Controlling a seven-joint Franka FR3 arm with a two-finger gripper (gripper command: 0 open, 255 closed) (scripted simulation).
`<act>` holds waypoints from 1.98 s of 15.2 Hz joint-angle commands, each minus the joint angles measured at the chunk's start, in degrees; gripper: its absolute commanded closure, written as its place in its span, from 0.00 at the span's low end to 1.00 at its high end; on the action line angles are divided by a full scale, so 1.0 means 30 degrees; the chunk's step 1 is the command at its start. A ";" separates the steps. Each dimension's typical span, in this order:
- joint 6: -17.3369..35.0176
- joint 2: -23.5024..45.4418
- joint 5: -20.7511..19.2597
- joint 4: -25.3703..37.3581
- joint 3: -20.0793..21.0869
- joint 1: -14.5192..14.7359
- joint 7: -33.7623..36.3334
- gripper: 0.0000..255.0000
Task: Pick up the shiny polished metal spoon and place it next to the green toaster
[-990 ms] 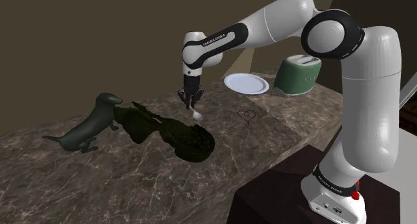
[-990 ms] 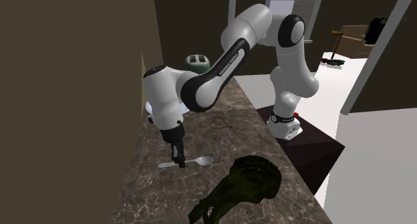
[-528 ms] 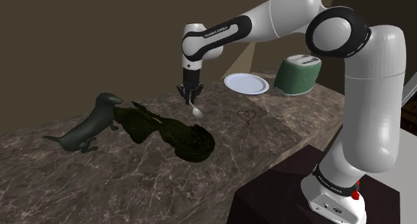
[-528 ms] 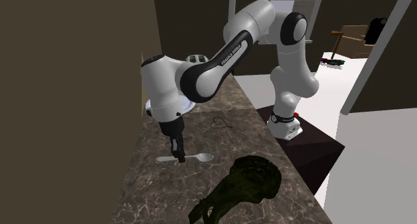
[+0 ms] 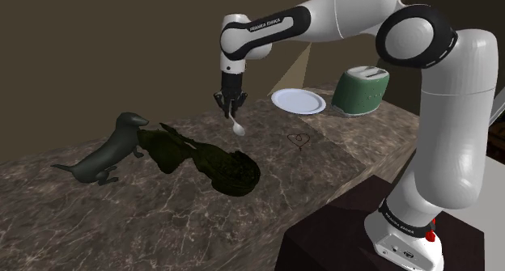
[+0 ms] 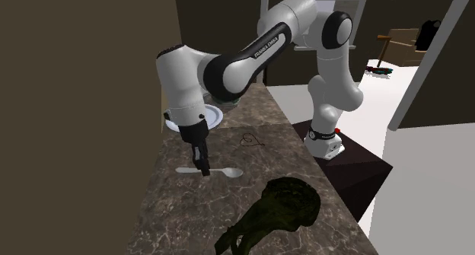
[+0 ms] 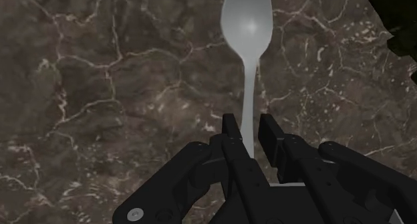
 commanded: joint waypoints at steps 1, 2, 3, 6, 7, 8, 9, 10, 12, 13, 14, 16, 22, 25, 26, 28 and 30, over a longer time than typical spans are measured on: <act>-0.0519 -0.0128 -0.0015 0.0392 0.0006 0.0001 0.0092 1.00; -0.0747 -0.0186 -0.0020 0.0564 0.0007 -0.0002 0.0128 1.00; -0.0976 -0.0241 -0.0024 0.0742 0.0008 -0.0005 0.0164 1.00; -0.1673 -0.0380 -0.0039 0.1308 0.0012 -0.0014 0.0274 1.00; -0.1909 -0.0419 -0.0044 0.1508 0.0014 -0.0016 0.0312 1.00; -0.2146 -0.0453 -0.0049 0.1715 0.0015 -0.0018 0.0350 1.00; -0.2385 -0.0483 -0.0055 0.1927 0.0017 -0.0020 0.0388 1.00; -0.2626 -0.0508 -0.0060 0.2146 0.0018 -0.0021 0.0427 1.00; -0.3113 -0.0545 -0.0071 0.2602 0.0021 -0.0024 0.0506 1.00; -0.3360 -0.0557 -0.0077 0.2840 0.0023 -0.0025 0.0546 1.00; -0.3609 -0.0564 -0.0083 0.3085 0.0025 -0.0025 0.0586 1.00; -0.4113 -0.0563 -0.0095 0.3597 0.0029 -0.0025 0.0669 1.00; -0.5689 -0.0428 -0.0136 0.5328 0.0044 -0.0014 0.0933 1.00; -0.6520 -0.0277 -0.0159 0.6323 0.0053 -0.0001 0.1076 1.00; -0.6806 -0.0212 -0.0168 0.6677 0.0057 0.0004 0.1125 1.00; -0.7391 -0.0058 -0.0186 0.7424 0.0065 0.0018 0.1228 1.00; -0.7998 0.0132 -0.0206 0.8229 0.0075 0.0035 0.1335 1.00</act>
